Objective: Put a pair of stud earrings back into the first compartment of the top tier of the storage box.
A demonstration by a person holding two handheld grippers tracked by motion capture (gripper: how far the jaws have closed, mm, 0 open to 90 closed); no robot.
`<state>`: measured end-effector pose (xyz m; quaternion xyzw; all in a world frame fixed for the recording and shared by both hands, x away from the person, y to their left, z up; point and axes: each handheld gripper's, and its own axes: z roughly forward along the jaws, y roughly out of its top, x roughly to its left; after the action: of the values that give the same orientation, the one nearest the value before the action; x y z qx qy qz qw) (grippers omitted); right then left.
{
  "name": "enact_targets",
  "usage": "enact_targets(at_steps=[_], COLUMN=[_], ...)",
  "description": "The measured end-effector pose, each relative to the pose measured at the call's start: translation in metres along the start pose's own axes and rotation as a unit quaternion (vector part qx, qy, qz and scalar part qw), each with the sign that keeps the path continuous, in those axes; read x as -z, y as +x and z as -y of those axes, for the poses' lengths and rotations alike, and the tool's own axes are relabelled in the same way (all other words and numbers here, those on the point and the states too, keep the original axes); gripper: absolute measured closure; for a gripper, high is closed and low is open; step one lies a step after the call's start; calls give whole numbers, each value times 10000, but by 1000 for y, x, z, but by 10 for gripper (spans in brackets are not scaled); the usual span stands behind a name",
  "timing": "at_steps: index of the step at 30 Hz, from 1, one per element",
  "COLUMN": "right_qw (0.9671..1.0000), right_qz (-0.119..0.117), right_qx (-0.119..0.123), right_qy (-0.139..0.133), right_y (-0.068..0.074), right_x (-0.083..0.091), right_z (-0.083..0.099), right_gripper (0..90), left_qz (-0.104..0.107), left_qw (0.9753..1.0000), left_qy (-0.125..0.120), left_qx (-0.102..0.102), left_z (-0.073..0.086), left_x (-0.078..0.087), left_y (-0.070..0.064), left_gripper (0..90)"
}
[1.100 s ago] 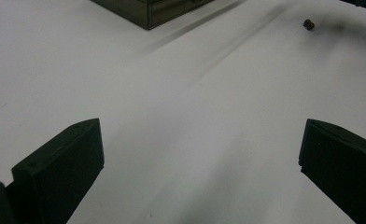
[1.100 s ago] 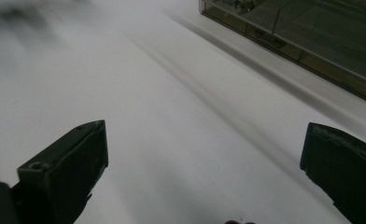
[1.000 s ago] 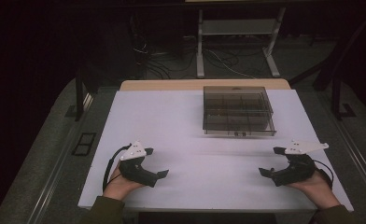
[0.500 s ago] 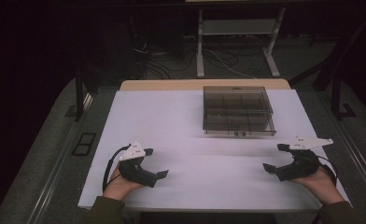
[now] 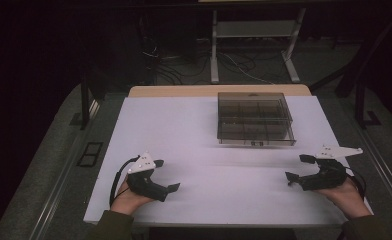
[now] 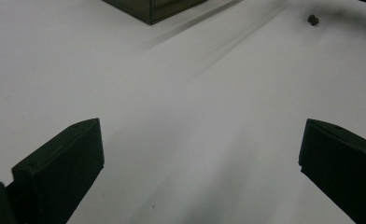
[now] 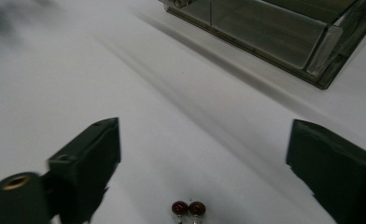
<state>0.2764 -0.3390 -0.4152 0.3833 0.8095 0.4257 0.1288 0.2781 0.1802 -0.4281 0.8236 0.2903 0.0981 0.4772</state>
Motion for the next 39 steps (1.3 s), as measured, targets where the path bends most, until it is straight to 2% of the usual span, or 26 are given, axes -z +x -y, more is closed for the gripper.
enact_targets(at_steps=[6,8,10,15,17,23,24,37,39], right_qw=[9999,9999,9999,9999,9997,9994,9994,9979,9976], right_qz=[65,72,66,34,-25,-91,-104,-127,-135], right_qx=[-99,-123,-121,-100,-148,-181,-159,-186,-128], right_qy=[40,76,85,113,211,268,303,614,665], right_y=[-4,-4,-5,-6,-7,-8,-8,-8,-8], right_x=[-1,0,0,0,-1,0,0,-3,-4], right_z=[1,2,2,5,9,11,12,16,16], right_gripper=[160,226,241,356,417,520,561,703,726], left_qz=[-45,-40,-37,-40,-50,-59,-53,-33,-34], left_qw=[10000,10000,10000,10000,10000,10000,10000,9999,9999], left_qy=[25,13,-5,-18,-7,-11,-10,-26,-31], left_qx=[3,33,41,33,32,56,63,94,101], left_z=[2,3,3,3,3,4,4,5,5], left_x=[1,1,2,2,2,3,3,3,3], left_y=[-1,-1,0,0,0,0,0,1,0], left_gripper=[0,0,0,0,0,0,0,0,0])
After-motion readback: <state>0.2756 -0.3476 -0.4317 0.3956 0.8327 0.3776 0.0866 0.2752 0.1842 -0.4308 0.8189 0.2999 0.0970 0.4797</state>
